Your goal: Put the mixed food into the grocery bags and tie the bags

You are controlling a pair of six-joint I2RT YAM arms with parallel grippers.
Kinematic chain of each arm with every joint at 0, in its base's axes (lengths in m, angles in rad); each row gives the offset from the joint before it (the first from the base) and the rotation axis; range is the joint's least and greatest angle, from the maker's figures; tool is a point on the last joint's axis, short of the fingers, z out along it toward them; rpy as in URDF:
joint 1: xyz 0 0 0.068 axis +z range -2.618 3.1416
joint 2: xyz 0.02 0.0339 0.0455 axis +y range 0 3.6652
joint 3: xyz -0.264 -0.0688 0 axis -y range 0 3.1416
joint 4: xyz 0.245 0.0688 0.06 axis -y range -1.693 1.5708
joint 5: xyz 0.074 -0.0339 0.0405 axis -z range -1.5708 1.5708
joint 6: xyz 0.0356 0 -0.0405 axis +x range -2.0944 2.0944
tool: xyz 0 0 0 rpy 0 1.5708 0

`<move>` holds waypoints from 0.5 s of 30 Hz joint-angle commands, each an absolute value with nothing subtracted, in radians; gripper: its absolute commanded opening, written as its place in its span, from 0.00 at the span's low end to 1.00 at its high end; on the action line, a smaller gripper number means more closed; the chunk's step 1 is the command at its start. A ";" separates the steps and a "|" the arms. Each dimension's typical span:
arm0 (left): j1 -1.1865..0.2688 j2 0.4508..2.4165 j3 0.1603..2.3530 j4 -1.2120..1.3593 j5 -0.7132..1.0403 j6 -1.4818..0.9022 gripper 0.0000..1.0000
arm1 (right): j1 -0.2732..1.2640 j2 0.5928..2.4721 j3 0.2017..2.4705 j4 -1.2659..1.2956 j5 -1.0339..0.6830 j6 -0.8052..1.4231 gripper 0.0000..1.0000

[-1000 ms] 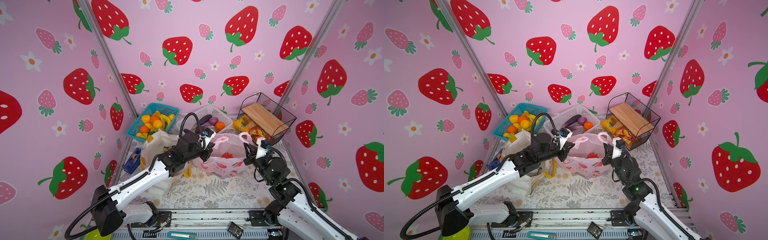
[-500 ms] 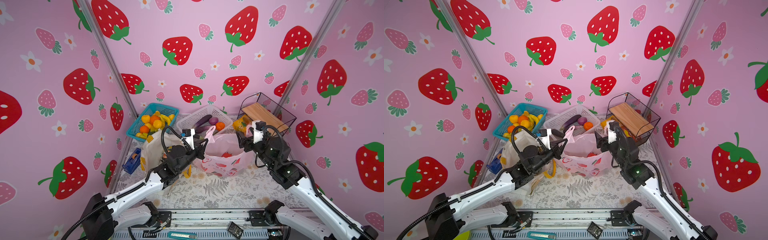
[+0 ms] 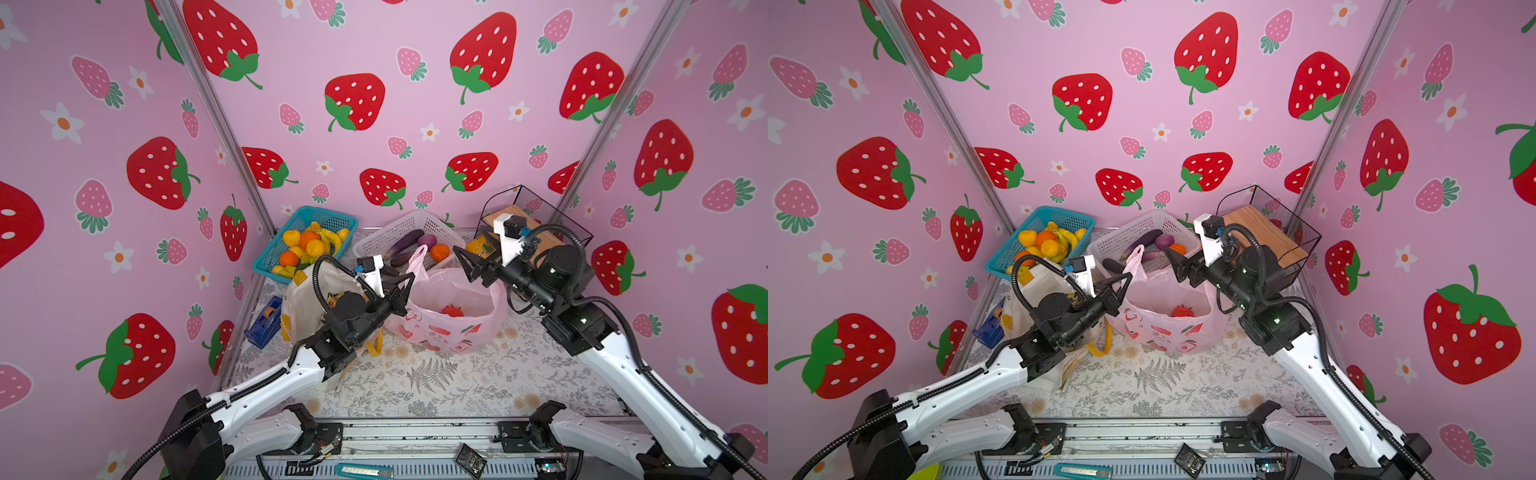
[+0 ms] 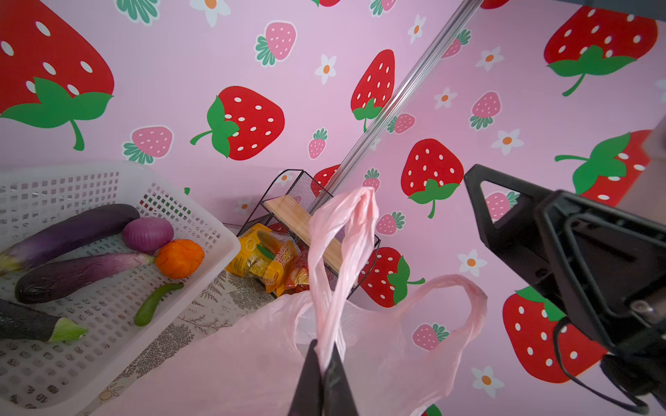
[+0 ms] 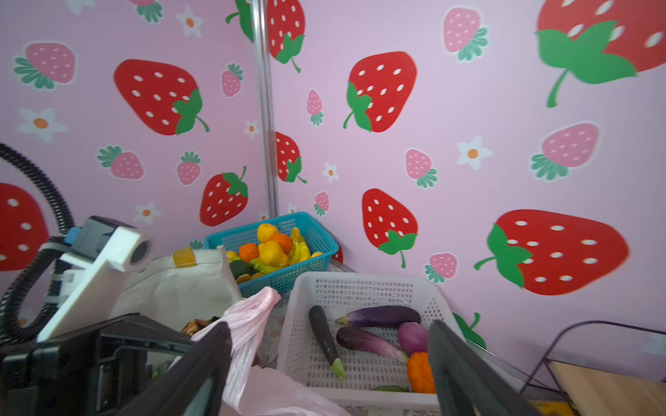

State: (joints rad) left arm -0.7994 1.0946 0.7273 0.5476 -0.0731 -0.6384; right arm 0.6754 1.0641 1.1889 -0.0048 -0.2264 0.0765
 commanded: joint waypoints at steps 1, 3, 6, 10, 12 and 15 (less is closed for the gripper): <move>-0.804 1.101 0.719 0.601 -0.068 -0.662 0.00 | 0.681 1.162 1.240 -0.021 -0.477 0.095 0.87; -0.804 1.105 0.718 0.602 -0.062 -0.663 0.00 | 0.681 1.222 1.264 -0.005 -0.529 0.153 0.87; -0.804 1.111 0.716 0.602 -0.055 -0.663 0.00 | 0.678 1.278 1.262 0.080 -0.583 0.251 0.84; -0.804 1.118 0.713 0.602 -0.052 -0.664 0.00 | 0.678 1.331 1.256 0.153 -0.623 0.331 0.59; -0.804 1.120 0.715 0.601 -0.046 -0.666 0.00 | 0.678 1.348 1.251 0.165 -0.635 0.345 0.41; -0.804 1.123 0.718 0.587 -0.038 -0.653 0.00 | 0.678 1.347 1.250 0.162 -0.638 0.345 0.14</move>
